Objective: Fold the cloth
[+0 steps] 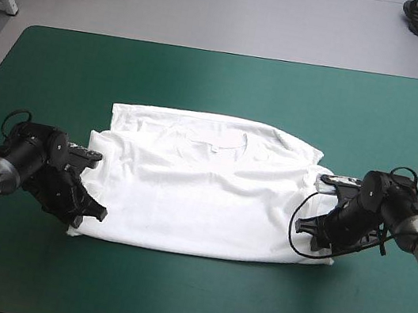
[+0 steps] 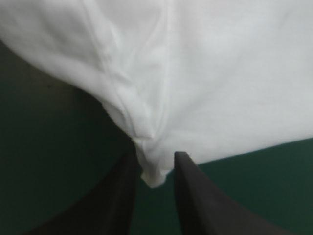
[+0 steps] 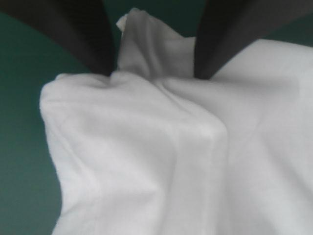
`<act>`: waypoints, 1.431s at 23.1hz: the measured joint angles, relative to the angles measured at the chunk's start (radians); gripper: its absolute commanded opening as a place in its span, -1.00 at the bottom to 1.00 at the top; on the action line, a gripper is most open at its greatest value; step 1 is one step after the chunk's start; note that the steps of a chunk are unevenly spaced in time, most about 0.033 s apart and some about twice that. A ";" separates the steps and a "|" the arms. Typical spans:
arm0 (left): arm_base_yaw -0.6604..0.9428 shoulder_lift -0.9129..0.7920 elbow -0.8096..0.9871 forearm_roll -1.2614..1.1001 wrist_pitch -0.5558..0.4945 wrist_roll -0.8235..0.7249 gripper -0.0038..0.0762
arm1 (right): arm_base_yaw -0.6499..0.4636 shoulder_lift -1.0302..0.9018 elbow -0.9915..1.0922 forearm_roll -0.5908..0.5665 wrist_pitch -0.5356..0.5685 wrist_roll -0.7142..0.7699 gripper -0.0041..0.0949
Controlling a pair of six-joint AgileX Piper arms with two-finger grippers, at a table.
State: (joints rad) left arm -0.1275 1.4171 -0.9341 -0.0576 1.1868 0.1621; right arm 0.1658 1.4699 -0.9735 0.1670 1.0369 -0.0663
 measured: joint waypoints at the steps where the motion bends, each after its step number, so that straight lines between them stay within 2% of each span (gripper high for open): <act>1: 0.000 0.000 0.000 -0.006 -0.001 0.003 0.16 | 0.000 0.000 -0.007 0.000 -0.003 0.000 0.71; 3: 0.000 -0.001 0.000 -0.011 -0.004 0.005 0.27 | 0.000 -0.001 -0.035 0.000 -0.003 0.001 0.75; 8: 0.000 -0.001 -0.040 -0.003 0.011 -0.003 0.28 | 0.000 -0.022 -0.136 -0.003 0.016 0.001 0.71; 15: 0.000 -0.011 -0.300 0.107 0.030 -0.073 0.28 | 0.000 -0.083 -0.205 -0.073 0.087 0.005 0.67; 20: 0.000 -0.025 -0.293 0.196 0.031 -0.156 0.28 | 0.000 -0.116 -0.205 -0.077 0.141 0.011 0.60; 24: 0.001 0.017 -0.179 0.210 -0.112 -0.219 0.28 | 0.000 -0.162 -0.205 -0.077 0.185 0.012 0.53; 26: 0.027 0.080 -0.168 0.195 -0.151 -0.242 0.28 | 0.000 -0.197 -0.205 -0.077 0.188 0.016 0.53; 31: 0.092 0.228 -0.168 0.134 -0.218 -0.255 0.27 | 0.000 -0.272 -0.205 -0.077 0.199 0.015 0.53; 33: 0.096 0.243 -0.169 0.112 -0.221 -0.255 0.17 | 0.000 -0.277 -0.205 -0.077 0.199 0.015 0.52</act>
State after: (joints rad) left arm -0.0311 1.6603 -1.1030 0.0543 0.9662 -0.0929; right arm 0.1658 1.1933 -1.1789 0.0896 1.2354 -0.0511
